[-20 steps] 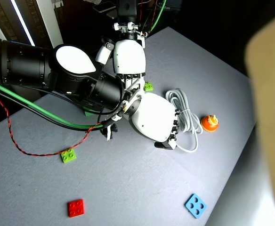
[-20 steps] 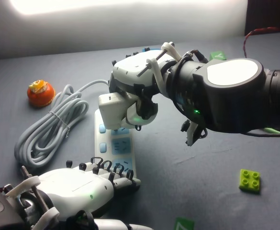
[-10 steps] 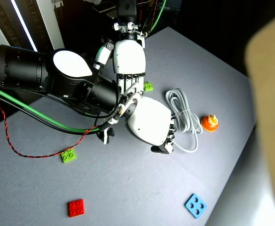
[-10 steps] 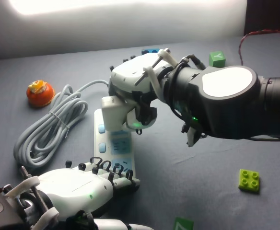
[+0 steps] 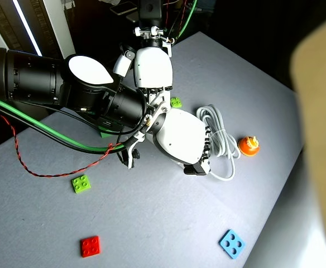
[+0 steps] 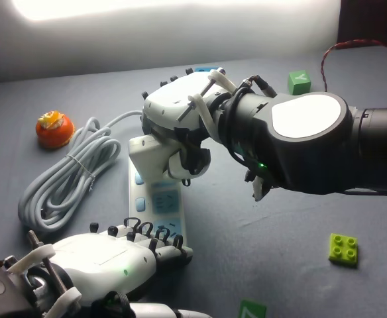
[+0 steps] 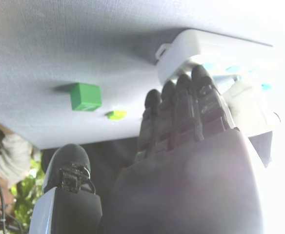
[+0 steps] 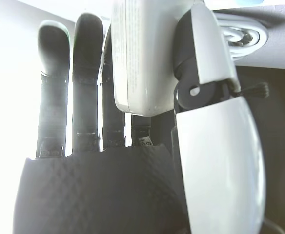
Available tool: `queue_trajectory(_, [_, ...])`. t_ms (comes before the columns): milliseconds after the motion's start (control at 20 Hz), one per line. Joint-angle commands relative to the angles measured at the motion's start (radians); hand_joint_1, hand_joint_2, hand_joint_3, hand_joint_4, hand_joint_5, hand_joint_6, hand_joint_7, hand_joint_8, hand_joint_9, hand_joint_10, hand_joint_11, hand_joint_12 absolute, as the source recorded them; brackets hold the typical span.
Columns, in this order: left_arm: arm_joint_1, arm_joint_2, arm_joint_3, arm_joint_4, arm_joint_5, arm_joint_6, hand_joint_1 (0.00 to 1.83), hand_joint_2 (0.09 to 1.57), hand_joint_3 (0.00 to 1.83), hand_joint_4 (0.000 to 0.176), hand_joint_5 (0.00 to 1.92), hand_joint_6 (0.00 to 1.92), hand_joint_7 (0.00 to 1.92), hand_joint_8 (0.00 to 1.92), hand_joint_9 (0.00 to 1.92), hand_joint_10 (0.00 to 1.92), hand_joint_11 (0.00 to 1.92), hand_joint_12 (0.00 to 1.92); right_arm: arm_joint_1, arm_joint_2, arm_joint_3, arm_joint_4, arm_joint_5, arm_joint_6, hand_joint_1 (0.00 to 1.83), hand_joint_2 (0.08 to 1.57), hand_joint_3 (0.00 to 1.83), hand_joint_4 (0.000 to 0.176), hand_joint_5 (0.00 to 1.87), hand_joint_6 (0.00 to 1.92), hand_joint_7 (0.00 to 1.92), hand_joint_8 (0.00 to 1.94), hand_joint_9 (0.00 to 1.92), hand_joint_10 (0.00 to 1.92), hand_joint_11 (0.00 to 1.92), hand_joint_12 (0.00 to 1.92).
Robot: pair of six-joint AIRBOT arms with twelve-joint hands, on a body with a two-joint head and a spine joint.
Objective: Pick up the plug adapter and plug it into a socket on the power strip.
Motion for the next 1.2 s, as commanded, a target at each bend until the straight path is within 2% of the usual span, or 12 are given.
queue_trajectory(0, [0.010,-0.006,-0.001,-0.026,0.024,-0.013,0.00,1.20,0.00,0.000,0.13,0.00,0.15,0.00,0.13,0.00,0.00,0.34,-0.001,-0.009,-0.008,-0.029,0.036,0.018,1.23,1.16,0.00,0.000,0.89,0.94,0.93,1.28,0.76,1.19,0.62,1.60])
queue_trajectory(50, [0.010,-0.006,-0.001,-0.026,0.024,-0.013,0.00,1.20,0.00,0.000,0.14,0.00,0.15,0.00,0.13,0.00,0.00,0.34,-0.007,-0.009,-0.007,-0.029,0.037,0.018,1.24,1.14,0.00,0.000,0.93,0.89,0.95,1.24,0.77,1.18,0.63,1.59])
queue_trajectory(250, [0.010,-0.006,-0.001,-0.026,0.024,-0.014,0.00,1.19,0.00,0.000,0.15,0.00,0.14,0.00,0.14,0.00,0.00,0.36,-0.028,-0.013,-0.006,-0.029,0.039,0.018,1.22,1.16,0.00,0.000,0.86,1.00,0.93,1.27,0.74,1.19,0.60,1.59])
queue_trajectory(350, [0.010,-0.006,-0.001,-0.026,0.023,-0.015,0.00,1.19,0.00,0.000,0.16,0.00,0.16,0.00,0.16,0.00,0.00,0.40,-0.034,-0.017,-0.005,-0.029,0.040,0.018,1.23,1.15,0.00,0.000,0.88,0.96,0.96,1.24,0.76,1.18,0.64,1.58])
queue_trajectory(400, [0.010,-0.007,-0.001,-0.026,0.023,-0.015,0.00,1.19,0.00,0.000,0.12,0.00,0.12,0.00,0.13,0.00,0.00,0.33,-0.036,-0.020,-0.005,-0.029,0.042,0.018,1.23,1.15,0.00,0.000,0.89,0.95,0.95,1.25,0.75,1.17,0.63,1.58])
queue_trajectory(500, [0.010,-0.007,-0.001,-0.026,0.023,-0.015,0.00,1.19,0.00,0.000,0.13,0.00,0.12,0.00,0.14,0.00,0.00,0.34,-0.042,-0.024,-0.005,-0.029,0.042,0.018,1.22,1.16,0.00,0.000,0.89,0.96,0.91,1.30,0.71,1.21,0.61,1.60])
queue_trajectory(650, [0.012,-0.007,-0.002,-0.026,0.023,-0.016,0.00,1.19,0.00,0.000,0.12,0.00,0.12,0.00,0.14,0.00,0.00,0.35,-0.049,-0.031,-0.005,-0.029,0.048,0.018,1.23,1.15,0.00,0.000,0.92,0.90,0.94,1.25,0.73,1.20,0.62,1.59])
queue_trajectory(900, [0.014,-0.007,-0.004,-0.026,0.021,-0.021,0.00,1.19,0.00,0.000,0.12,0.00,0.12,0.00,0.14,0.00,0.00,0.38,-0.050,-0.041,-0.006,-0.029,0.055,0.018,1.23,1.16,0.00,0.000,0.89,0.96,0.93,1.26,0.73,1.17,0.59,1.61])
queue_trajectory(1150, [0.019,-0.006,-0.007,-0.026,0.020,-0.027,0.00,1.19,0.00,0.000,0.11,0.00,0.11,0.00,0.13,0.00,0.00,0.34,-0.048,-0.029,-0.006,-0.029,0.056,0.018,1.23,1.15,0.00,0.000,0.91,0.94,0.95,1.23,0.74,1.17,0.62,1.59])
